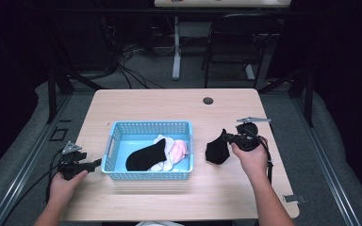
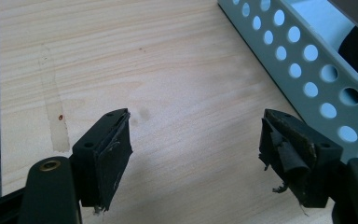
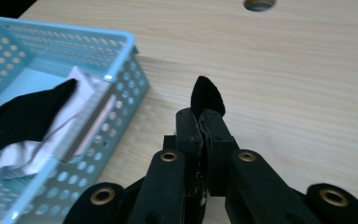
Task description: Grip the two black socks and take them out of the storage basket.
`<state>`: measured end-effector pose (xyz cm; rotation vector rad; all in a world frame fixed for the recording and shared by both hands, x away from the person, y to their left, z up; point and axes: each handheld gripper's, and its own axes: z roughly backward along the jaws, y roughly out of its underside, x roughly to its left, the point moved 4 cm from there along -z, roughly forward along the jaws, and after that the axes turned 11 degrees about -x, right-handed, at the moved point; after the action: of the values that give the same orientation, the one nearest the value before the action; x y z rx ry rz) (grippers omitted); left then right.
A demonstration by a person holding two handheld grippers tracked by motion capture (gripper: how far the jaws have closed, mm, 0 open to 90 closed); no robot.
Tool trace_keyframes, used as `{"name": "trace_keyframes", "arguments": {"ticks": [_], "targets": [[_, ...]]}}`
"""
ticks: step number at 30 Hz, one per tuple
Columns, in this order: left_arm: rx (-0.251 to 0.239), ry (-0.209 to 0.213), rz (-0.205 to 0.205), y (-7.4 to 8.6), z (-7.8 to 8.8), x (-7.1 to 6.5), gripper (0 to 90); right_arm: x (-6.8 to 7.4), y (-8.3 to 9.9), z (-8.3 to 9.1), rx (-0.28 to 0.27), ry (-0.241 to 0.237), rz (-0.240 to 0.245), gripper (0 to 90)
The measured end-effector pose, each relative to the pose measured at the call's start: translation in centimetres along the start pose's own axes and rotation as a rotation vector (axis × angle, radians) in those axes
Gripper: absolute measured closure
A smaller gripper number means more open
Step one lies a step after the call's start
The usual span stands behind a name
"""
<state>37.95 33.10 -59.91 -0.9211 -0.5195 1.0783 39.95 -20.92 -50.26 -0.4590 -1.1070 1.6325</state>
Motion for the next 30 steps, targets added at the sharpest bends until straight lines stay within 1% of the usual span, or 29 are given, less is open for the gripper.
{"name": "trace_keyframes", "arguments": {"ticks": [1, 3, 4, 5, 6, 8, 12, 14, 15, 18, 20, 22, 25, 26, 28, 30], "targets": [[0.002, -0.001, 0.0, 0.0, 0.0, 0.0, 24.8, -0.6, 0.3, 0.0, 0.003, 0.012, -0.014, 87.1], [0.004, -0.001, 0.0, 0.0, 0.0, 0.0, 24.8, -1.6, 0.8, 0.0, 0.004, 0.021, -0.043, 87.0], [0.003, -0.002, 0.001, 0.0, 0.0, 0.0, 24.8, -2.1, 1.1, -0.1, 0.007, 0.032, -0.049, 87.0], [0.004, -0.002, 0.0, 0.0, 0.0, 0.0, 24.8, -2.5, 1.3, -0.1, 0.019, 0.045, -0.056, 87.0], [0.003, -0.003, 0.0, 0.0, 0.0, 0.0, 24.8, -2.8, 1.4, -0.1, 0.019, 0.051, -0.052, 87.0], [0.003, -0.003, 0.0, 0.0, 0.0, 0.0, 24.8, -3.5, 1.8, -0.2, 0.031, 0.065, -0.061, 86.9], [0.003, -0.004, 0.0, 0.1, 0.0, 0.0, 24.8, -4.4, 2.4, -0.5, 0.051, 0.088, -0.081, 85.1], [0.002, -0.004, 0.002, 0.1, 0.0, 0.0, 24.7, -4.7, 2.7, -0.6, 0.063, 0.101, -0.086, 80.8], [0.002, -0.004, 0.002, 0.1, 0.0, 0.1, 24.8, -4.7, 2.7, -0.7, 0.061, 0.103, -0.084, 78.8], [0.003, -0.004, 0.001, 0.1, 0.0, 0.1, 24.8, -4.6, 2.3, -0.6, 0.047, 0.102, -0.084, 72.9], [0.002, -0.003, 0.001, 0.1, 0.1, 0.1, 24.8, -4.3, 2.0, -0.5, 0.041, 0.109, -0.075, 70.0], [0.001, -0.004, 0.001, 0.1, 0.1, 0.1, 24.8, -3.7, 1.5, -0.5, 0.041, 0.095, -0.055, 67.6], [-0.001, -0.004, 0.004, 0.1, 0.1, 0.1, 24.8, -2.5, 0.9, -0.6, 0.043, 0.085, -0.026, 63.2], [-0.002, -0.003, 0.005, 0.1, 0.1, 0.1, 24.8, -2.0, 0.6, -0.7, 0.035, 0.077, -0.006, 61.9], [-0.002, -0.002, 0.007, 0.1, 0.1, 0.1, 24.8, -1.0, 0.3, -1.0, 0.035, 0.068, 0.03, 61.1], [-0.003, -0.002, 0.008, 0.1, 0.2, 0.1, 24.8, -0.1, 0.0, -1.4, 0.044, 0.055, 0.053, 61.1]]}}
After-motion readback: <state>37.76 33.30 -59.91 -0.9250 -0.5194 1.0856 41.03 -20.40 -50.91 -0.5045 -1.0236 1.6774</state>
